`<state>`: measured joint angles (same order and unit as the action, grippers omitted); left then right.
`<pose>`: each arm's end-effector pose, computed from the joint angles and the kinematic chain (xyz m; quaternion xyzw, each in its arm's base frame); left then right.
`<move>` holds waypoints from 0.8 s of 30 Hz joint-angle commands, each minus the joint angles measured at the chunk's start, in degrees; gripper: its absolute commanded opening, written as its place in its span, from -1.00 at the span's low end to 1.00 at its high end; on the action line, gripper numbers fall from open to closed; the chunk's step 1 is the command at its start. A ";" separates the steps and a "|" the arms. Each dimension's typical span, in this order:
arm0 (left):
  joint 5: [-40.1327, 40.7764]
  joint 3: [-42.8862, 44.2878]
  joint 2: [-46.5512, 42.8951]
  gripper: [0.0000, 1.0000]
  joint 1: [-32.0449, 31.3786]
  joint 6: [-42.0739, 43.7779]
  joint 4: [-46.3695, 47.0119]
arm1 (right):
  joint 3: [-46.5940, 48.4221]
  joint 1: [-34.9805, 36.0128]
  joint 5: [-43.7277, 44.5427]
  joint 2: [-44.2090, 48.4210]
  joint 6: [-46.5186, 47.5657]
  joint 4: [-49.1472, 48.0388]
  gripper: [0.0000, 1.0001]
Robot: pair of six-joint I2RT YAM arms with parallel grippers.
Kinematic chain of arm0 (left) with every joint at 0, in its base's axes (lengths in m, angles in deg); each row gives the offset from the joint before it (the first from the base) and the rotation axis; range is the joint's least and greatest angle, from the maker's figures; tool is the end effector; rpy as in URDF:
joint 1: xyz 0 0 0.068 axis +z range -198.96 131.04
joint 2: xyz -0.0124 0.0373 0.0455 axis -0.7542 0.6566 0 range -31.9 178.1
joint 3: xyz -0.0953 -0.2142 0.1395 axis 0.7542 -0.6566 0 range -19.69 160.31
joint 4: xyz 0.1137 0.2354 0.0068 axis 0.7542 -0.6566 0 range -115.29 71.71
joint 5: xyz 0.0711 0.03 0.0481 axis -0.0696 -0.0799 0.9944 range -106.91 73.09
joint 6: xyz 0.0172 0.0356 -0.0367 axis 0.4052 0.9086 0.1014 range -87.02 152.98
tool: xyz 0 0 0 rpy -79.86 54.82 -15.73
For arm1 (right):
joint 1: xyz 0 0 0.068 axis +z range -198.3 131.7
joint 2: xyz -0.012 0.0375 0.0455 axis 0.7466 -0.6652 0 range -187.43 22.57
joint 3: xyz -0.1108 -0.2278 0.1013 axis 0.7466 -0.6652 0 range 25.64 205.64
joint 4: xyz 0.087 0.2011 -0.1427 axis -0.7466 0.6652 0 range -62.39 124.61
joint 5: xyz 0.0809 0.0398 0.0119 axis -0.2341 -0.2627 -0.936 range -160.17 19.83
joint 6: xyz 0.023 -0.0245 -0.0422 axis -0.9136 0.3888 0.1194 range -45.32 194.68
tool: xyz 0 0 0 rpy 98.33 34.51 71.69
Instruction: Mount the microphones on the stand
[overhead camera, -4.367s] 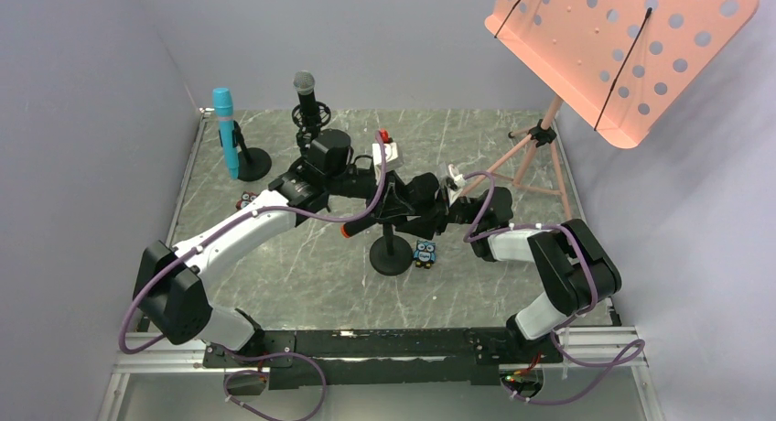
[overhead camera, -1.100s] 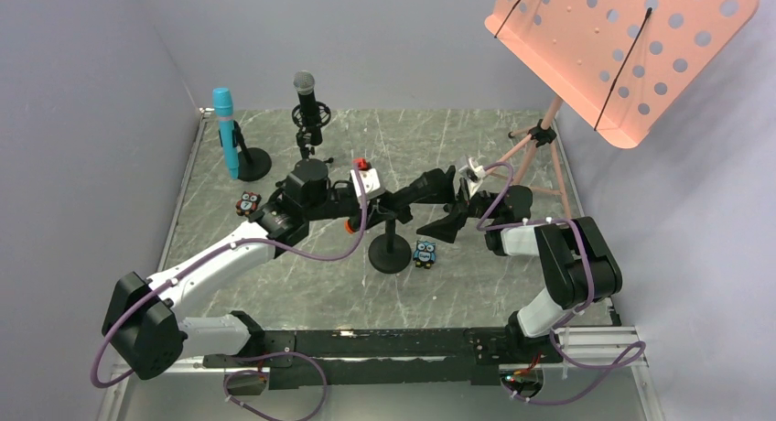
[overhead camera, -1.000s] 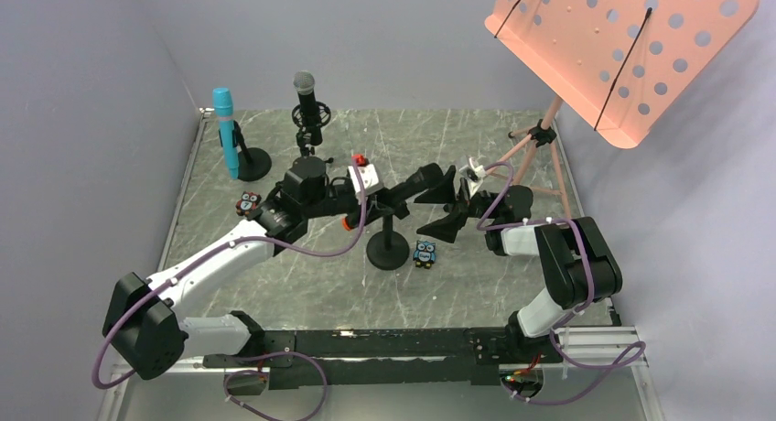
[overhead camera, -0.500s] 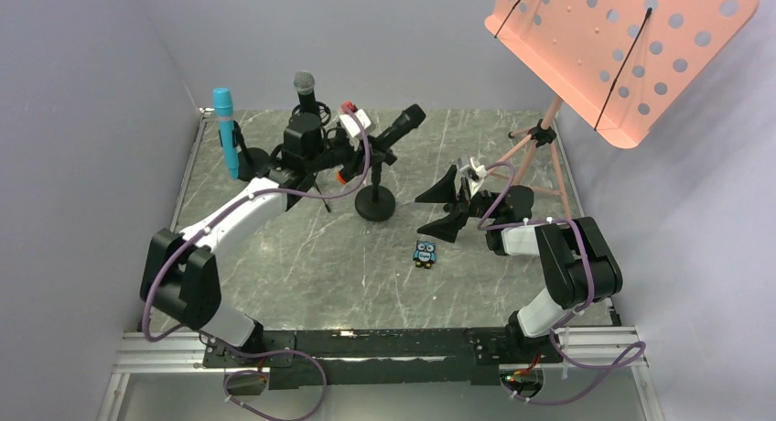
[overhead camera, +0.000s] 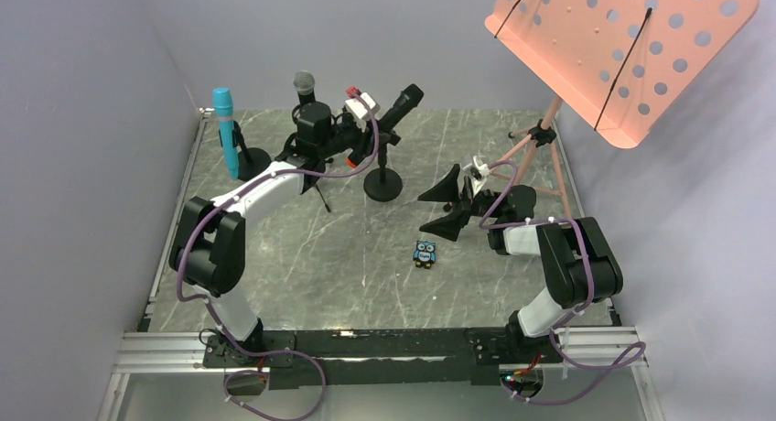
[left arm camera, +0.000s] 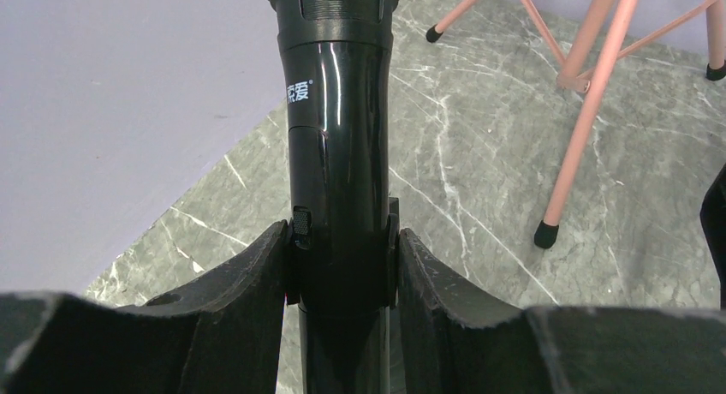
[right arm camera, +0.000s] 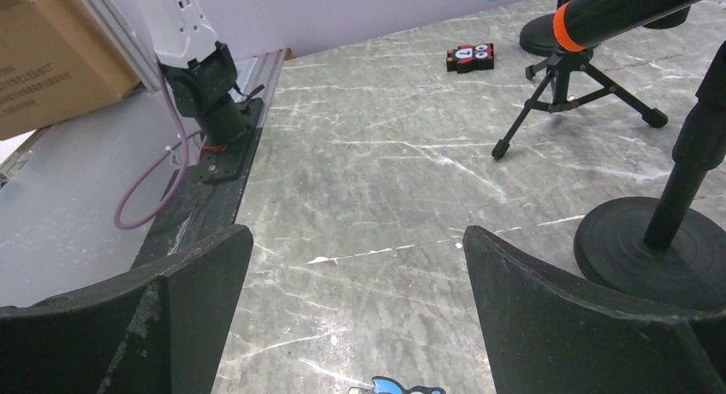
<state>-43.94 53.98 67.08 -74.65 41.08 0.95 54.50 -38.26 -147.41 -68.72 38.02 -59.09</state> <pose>0.3656 -0.1939 0.3125 0.3597 0.6463 -0.2712 0.6159 0.2570 0.0807 0.2216 -0.4125 0.5333 0.5711 0.4683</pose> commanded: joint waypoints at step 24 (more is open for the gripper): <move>10.96 -0.88 -23.84 0.99 0.23 -9.47 -14.15 | 8.32 0.16 13.63 17.29 42.55 58.94 0.99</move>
<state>-36.20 53.63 53.81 -74.58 36.84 -5.34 54.81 -39.28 -144.39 -62.27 48.68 -44.84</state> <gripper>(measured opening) 0.993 0.994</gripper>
